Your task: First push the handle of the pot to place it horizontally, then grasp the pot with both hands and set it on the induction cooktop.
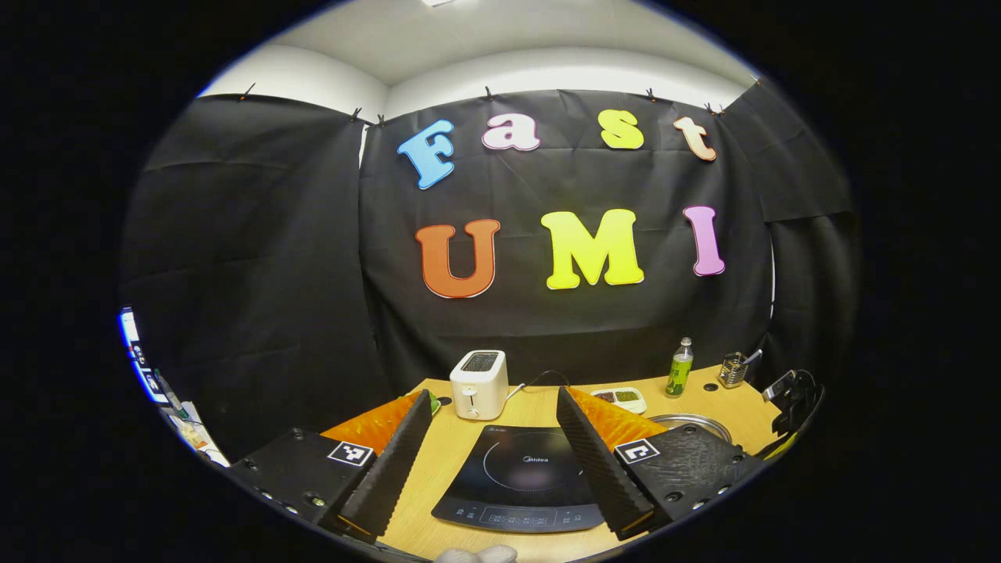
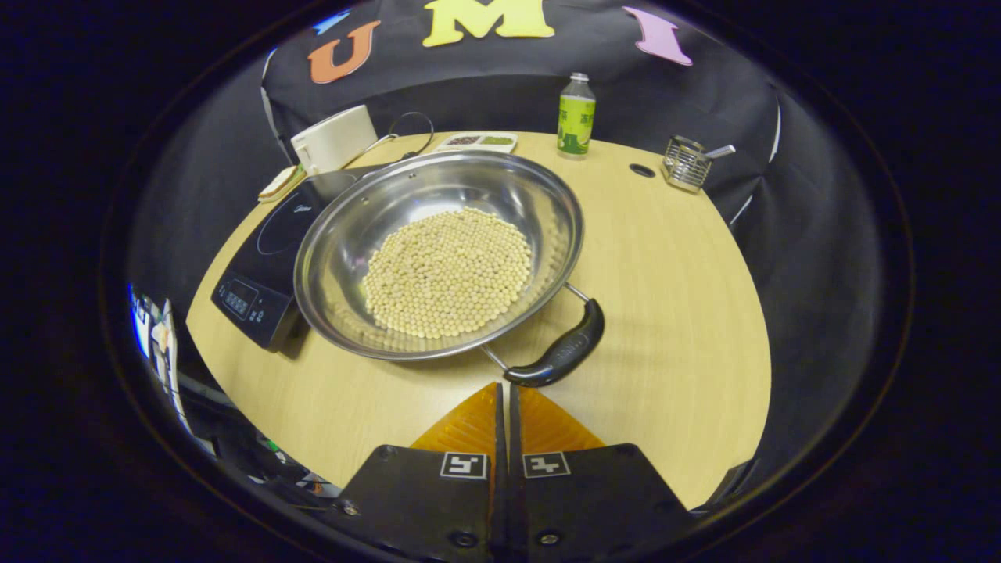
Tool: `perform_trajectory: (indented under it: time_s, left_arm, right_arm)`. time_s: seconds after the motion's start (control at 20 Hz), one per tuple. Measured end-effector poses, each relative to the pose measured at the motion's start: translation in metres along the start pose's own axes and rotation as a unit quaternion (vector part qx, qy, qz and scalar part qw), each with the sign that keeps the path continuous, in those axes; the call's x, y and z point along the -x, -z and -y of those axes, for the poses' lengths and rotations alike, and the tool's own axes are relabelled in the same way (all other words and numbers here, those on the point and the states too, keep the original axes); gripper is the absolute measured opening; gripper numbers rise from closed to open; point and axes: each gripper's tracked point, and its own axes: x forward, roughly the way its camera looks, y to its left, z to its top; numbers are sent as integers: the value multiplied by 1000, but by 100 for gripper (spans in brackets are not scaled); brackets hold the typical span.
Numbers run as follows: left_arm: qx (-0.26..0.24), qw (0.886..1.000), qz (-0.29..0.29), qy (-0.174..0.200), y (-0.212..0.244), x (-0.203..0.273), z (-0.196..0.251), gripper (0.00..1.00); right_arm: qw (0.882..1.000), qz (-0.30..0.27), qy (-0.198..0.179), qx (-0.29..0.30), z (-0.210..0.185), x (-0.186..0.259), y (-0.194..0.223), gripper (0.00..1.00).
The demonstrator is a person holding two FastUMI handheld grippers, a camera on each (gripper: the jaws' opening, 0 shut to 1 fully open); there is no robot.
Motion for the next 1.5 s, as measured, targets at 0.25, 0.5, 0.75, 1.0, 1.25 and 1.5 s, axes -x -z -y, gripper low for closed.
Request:
perform_trajectory:
  time_s: [0.25,0.5,0.75,1.0,1.25,1.5]
  left_arm:
    - [0,1000,-6,-4,3,-4,3,96]
    - [-2,1000,-4,-3,3,-9,4,96]
    - [1,1000,-11,0,8,-10,4,96]
    - [-1,1000,-13,-2,11,-12,0,96]
    - [1,1000,-15,-3,12,-14,-1,96]
    - [2,1000,-15,-4,13,-15,-1,96]
  right_arm:
    - [999,-7,-2,-40,12,-1,-2,7]
    - [1000,-8,-20,-5,-13,2,-2,4]
    - [1000,-3,-27,-3,-25,-1,-10,4]
    - [1000,-5,-27,-11,-19,-3,-14,4]
    - [1000,-3,-18,-15,-10,-2,-17,4]
    - [1000,-2,-13,-15,-3,-4,-21,4]
